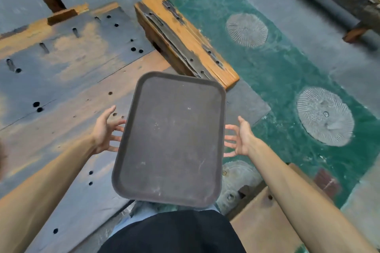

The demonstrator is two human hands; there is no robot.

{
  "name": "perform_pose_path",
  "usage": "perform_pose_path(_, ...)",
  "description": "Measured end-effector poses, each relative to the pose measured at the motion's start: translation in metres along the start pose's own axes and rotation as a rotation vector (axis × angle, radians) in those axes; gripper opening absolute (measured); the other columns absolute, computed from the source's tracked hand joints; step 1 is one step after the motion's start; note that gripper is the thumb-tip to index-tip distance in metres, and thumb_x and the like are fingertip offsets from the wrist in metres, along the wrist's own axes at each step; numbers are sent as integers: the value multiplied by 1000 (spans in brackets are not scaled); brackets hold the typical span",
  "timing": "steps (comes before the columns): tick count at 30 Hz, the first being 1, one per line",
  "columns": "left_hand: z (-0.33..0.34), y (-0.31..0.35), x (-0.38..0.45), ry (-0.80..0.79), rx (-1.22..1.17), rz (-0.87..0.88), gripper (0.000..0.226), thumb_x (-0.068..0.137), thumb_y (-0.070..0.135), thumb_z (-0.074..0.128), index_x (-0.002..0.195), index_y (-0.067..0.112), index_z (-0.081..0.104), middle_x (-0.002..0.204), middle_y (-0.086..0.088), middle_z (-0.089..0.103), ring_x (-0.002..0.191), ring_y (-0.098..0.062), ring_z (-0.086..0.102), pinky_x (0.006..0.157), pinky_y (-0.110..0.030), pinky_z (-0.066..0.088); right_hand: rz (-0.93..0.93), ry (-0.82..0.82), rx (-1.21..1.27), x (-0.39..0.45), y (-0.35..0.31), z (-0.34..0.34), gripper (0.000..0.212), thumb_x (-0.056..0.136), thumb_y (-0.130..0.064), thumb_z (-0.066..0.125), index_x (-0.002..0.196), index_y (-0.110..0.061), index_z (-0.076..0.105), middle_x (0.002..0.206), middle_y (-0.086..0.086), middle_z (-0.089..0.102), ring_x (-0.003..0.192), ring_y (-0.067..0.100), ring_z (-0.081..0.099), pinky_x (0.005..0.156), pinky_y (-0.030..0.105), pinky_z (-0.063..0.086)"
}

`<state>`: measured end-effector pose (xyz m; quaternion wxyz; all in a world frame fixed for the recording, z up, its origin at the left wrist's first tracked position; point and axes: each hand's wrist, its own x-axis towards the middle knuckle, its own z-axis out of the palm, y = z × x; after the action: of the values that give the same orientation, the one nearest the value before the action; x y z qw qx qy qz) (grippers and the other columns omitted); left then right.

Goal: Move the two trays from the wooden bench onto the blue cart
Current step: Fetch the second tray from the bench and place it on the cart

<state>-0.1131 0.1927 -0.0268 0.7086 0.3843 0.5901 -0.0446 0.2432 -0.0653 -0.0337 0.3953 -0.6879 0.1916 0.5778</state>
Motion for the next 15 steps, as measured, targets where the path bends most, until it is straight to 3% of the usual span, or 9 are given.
perform_pose_path(8,140,61,41,-151,107,-37,96,66,89,42,127,19,64,84,-1,52,74,-25,52,67,-39,46,-1,48,195,8,-14,-141,75,92,-76,23,123,-22,66,129,15,60,116,32,56,91,67,46)
perform_pose_path(13,221,93,51,-272,161,-25,87,64,89,45,110,19,67,80,1,56,69,-23,53,65,-39,46,-42,106,308,-2,-10,-211,71,94,-75,23,109,-22,68,119,13,63,107,29,58,77,57,49)
perform_pose_path(15,252,106,53,-299,202,-8,87,65,88,44,112,19,69,82,1,57,73,-22,53,70,-42,46,-72,131,375,-6,-7,-236,68,94,-74,24,101,-22,68,111,12,65,103,29,60,76,52,48)
